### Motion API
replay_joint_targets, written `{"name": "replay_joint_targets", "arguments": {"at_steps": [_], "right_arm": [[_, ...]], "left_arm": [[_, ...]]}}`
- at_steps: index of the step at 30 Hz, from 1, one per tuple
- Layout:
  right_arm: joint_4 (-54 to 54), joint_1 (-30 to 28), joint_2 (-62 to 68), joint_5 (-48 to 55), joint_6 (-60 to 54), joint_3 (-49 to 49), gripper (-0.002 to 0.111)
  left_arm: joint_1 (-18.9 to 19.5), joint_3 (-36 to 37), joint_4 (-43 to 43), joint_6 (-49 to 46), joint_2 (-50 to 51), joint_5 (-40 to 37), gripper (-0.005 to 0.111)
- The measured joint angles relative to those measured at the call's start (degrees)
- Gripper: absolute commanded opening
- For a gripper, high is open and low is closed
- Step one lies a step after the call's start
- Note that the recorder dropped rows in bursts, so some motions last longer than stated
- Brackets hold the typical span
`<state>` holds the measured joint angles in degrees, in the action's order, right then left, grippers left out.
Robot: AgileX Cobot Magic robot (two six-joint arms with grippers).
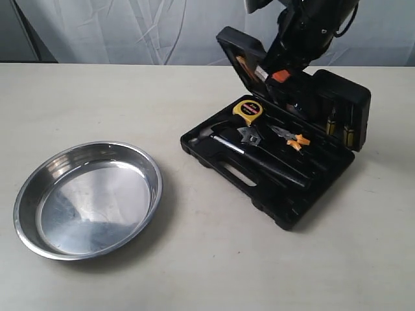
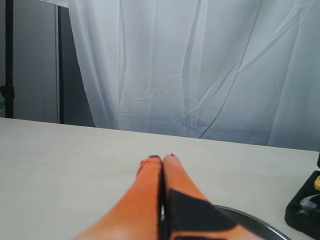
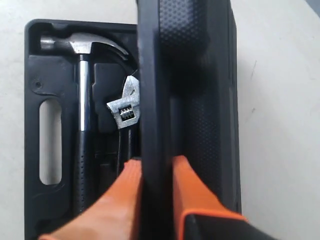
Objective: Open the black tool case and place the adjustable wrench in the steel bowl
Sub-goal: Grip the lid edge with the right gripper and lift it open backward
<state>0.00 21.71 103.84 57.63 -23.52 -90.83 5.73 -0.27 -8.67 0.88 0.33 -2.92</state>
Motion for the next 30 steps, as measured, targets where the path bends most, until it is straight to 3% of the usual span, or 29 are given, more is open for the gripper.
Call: {"name": "replay_joint_targets", "arguments": {"at_steps": [13,30], "right_arm": [[0.00,-8.89,-0.80,0.23,9.92,-0.36,-0.001],[-3.32,-20.39,-1.34,3.13,11.15,-1.21,-0.001]], "left_arm": [[0.00,0.00,0.00,0.00,0.00,0.00,0.000],[0.00,0.00,0.00,0.00,0.00,0.00,0.000]]}}
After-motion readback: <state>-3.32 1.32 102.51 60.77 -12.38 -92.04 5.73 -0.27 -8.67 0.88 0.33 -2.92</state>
